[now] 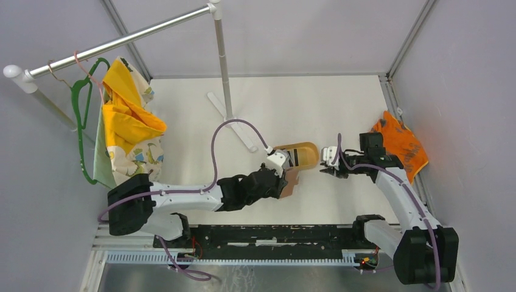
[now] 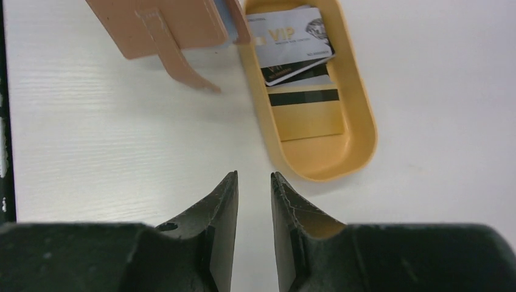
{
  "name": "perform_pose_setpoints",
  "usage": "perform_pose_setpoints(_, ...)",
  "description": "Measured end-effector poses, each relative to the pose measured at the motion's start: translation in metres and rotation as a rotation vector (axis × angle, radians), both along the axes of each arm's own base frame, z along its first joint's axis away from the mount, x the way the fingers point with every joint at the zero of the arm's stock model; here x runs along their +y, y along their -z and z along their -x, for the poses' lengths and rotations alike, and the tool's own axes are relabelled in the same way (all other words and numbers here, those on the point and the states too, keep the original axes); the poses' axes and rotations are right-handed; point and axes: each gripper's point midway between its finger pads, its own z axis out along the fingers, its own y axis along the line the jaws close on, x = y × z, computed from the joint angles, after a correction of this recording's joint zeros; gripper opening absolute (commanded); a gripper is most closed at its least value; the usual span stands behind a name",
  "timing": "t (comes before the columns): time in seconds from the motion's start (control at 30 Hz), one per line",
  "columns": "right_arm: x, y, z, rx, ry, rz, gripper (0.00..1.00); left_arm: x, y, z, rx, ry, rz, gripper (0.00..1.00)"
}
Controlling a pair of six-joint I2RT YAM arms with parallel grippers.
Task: Put the credit cards into the card holder
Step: Close the card holder at the center of the board.
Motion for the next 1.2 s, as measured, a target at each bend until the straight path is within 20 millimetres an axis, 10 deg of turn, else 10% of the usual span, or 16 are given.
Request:
perform_pose_setpoints(0.37,-0.024,-0.015,-0.026,0.014,0.194,-0.084,0.32,0.012,0.012,0.002,-0.345,-0.068,-0.649,0.03)
perform_pose_setpoints(0.83,-0.027,-0.011,-0.027,0.051,0.209,-0.104,0.33,-0.013,0.065,0.038,-0.336,0.115,-0.855,0.67)
perform_pose_setpoints(1.0,-0.024,-0.008,-0.023,0.066,0.189,-0.113,0.35,-0.020,0.071,0.053,-0.268,0.192,-0.820,0.73)
perform_pose_setpoints(1.1,-0.021,-0.009,-0.020,0.048,0.150,-0.118,0.51,-0.021,0.061,0.058,-0.204,0.221,-0.732,0.69)
perform_pose_setpoints(1.2,-0.015,-0.013,-0.010,-0.023,0.052,-0.120,0.94,-0.014,0.041,0.058,-0.104,0.239,-0.568,0.60)
